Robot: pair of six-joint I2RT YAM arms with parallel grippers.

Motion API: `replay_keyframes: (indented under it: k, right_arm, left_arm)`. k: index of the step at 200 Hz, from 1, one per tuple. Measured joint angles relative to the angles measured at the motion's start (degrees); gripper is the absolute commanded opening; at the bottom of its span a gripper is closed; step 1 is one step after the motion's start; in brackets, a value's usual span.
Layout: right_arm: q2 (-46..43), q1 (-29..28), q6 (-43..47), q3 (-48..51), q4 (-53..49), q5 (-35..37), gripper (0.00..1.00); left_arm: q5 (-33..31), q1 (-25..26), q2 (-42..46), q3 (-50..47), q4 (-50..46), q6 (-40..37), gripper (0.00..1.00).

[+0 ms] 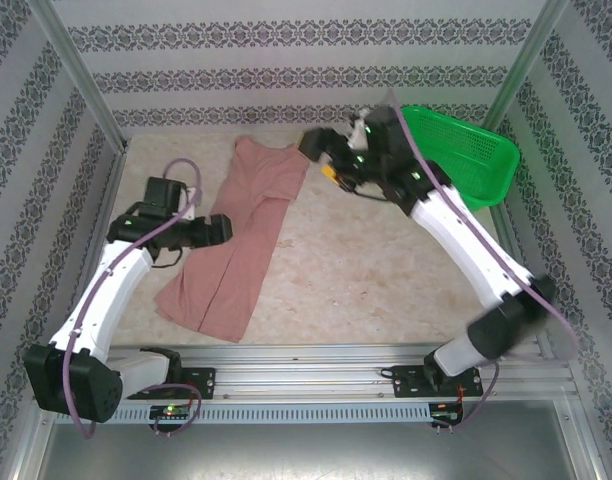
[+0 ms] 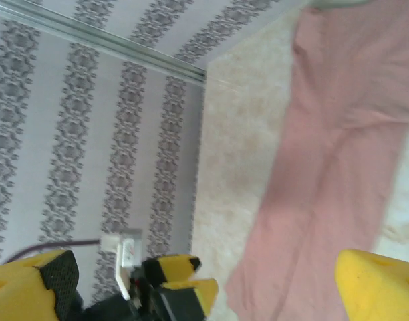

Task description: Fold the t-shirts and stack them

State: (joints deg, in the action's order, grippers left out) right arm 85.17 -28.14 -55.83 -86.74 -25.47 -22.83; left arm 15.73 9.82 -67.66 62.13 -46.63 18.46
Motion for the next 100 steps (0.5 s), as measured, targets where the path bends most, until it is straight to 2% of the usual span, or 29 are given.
replay_keyframes:
  k: [9,28,51,73,100]
  right_arm:
    - [-2.73,0.17,0.7,5.64,-0.74,0.48,0.98]
    - [-4.42,-0.74,0.98,17.2,-1.9,1.18,0.98]
    - [-6.84,-2.56,0.55,28.59,-4.94,1.53,0.98]
    - [-13.22,-3.26,0.48,33.24,-6.27,1.49,0.98]
    - [-18.97,-3.28,0.52,33.83,-5.49,1.31,0.98]
  left_arm:
    - [-0.83,2.75,-0.44,-1.07,-0.68,0.66,0.83]
    - [-2.95,7.45,-1.86,-3.52,-2.03,3.19,0.79]
    - [-6.6,9.33,-1.55,-6.4,-5.4,6.71,0.76]
    - [-9.7,9.31,1.57,-9.92,-7.82,10.75,0.75]
    - [-10.64,10.1,3.58,-15.63,-8.02,17.07,0.73]
